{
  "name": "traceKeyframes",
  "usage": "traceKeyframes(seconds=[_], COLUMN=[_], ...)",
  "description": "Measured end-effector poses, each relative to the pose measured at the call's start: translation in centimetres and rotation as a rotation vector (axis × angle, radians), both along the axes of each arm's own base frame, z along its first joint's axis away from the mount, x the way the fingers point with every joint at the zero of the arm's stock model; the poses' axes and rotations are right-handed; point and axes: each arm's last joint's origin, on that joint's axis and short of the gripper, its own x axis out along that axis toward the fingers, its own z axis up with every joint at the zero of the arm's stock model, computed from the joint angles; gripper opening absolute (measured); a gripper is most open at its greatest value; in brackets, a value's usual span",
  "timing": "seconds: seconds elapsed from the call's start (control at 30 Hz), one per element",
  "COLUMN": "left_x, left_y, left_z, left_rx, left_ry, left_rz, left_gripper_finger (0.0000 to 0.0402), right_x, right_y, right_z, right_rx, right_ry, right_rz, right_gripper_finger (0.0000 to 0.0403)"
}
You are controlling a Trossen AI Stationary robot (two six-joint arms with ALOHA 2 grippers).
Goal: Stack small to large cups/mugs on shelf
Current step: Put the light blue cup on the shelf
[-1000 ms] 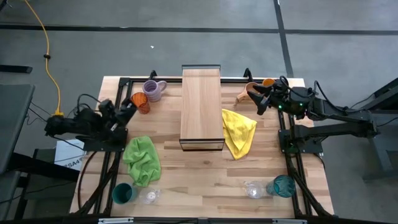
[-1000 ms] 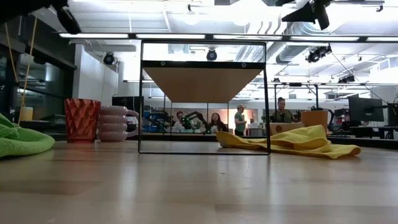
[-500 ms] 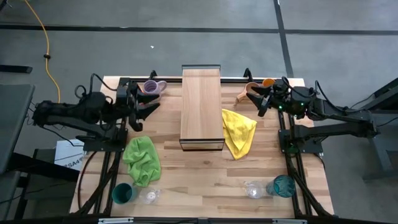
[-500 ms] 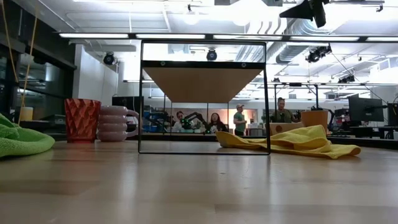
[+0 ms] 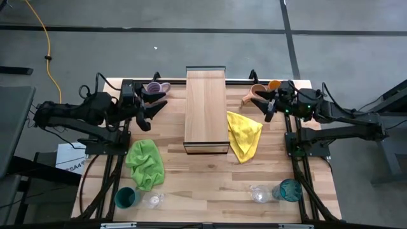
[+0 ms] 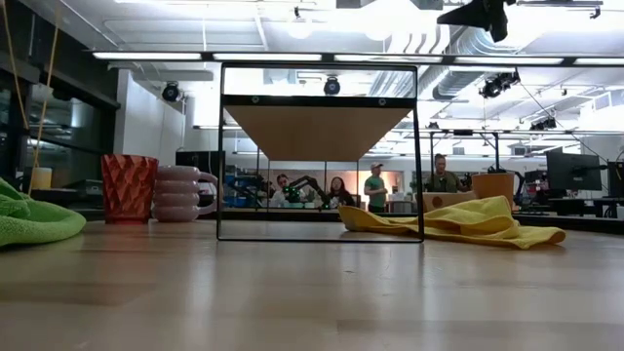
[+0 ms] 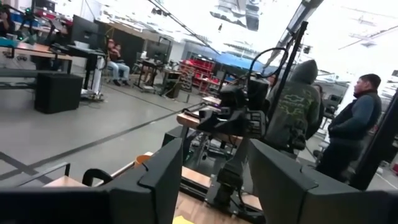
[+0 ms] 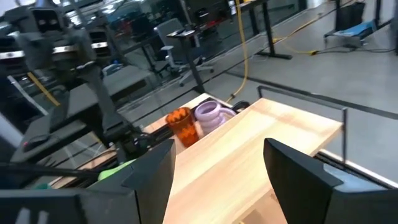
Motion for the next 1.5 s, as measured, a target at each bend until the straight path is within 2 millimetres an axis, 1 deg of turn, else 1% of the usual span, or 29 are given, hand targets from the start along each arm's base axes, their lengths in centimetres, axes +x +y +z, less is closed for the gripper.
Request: traceKeyframes(seconds=[0.07, 0.13, 0.2, 0.3, 0.43, 0.57, 0.67, 0.77, 0.83, 0.93, 1.03, 1.13, 1.37, 1.5], left_x=[0.0, 0.0, 0.0, 0.1, 0.1, 0.1, 0.1, 0.1, 0.1, 0.1, 0.1, 0.1, 0.1, 0.1], left_y=[0.0, 0.0, 0.0, 0.0, 0.0, 0.0, 0.0, 0.0, 0.0, 0.0, 0.0, 0.0, 0.0, 0.0], left_z=[0.0, 0.0, -0.1, -0.3, -0.5, -0.6, -0.6, -0.6, -0.6, -0.7, -0.7, -0.8, -0.8, -0.8], left_rx=[0.001, 0.002, 0.003, 0.003, 0.003, 0.003, 0.003, 0.003, 0.003, 0.003, 0.003, 0.003, 0.003, 0.003], left_ry=[0.001, 0.003, 0.007, 0.035, 0.051, 0.066, 0.066, 0.066, 0.066, 0.071, 0.079, 0.086, 0.086, 0.086], left_rz=[0.003, 0.003, 0.004, 0.004, 0.004, 0.003, 0.004, 0.004, 0.004, 0.004, 0.004, 0.004, 0.004, 0.004], left_gripper_finger=[0.0160, 0.0156, 0.0152, 0.0152, 0.0152, 0.0152, 0.0150, 0.0150, 0.0150, 0.0150, 0.0150, 0.0150, 0.0150, 0.0150], right_x=[0.0, -0.2, -0.3, -0.4, -0.3, -0.5, -0.8, -1.5, -2.0, -2.7, -3.2, -3.5, -3.8, -3.7], right_y=[0.1, 0.2, 0.5, 1.4, 3.5, 6.4, 8.7, 10.9, 12.2, 13.8, 15.2, 16.8, 19.3, 20.5], right_z=[0.1, 0.6, 1.7, 3.1, 3.9, 3.9, 3.3, 2.0, 0.9, -0.8, -2.4, -3.6, -4.5, -5.4], right_rx=[0.005, 0.025, 0.087, 0.225, 0.391, 0.498, 0.514, 0.496, 0.453, 0.344, 0.290, 0.268, 0.208, 0.173], right_ry=[0.009, 0.074, 0.186, 0.422, 0.735, 0.936, 1.031, 1.119, 1.151, 1.194, 1.234, 1.267, 1.274, 1.307], right_rz=[0.022, 0.060, 0.112, 0.218, 0.372, 0.504, 0.556, 0.547, 0.527, 0.518, 0.544, 0.611, 0.702, 0.711], right_gripper_finger=[0.0236, 0.0236, 0.0236, 0.0236, 0.0236, 0.0236, 0.0236, 0.0236, 0.0236, 0.0236, 0.0236, 0.0236, 0.0236, 0.0236])
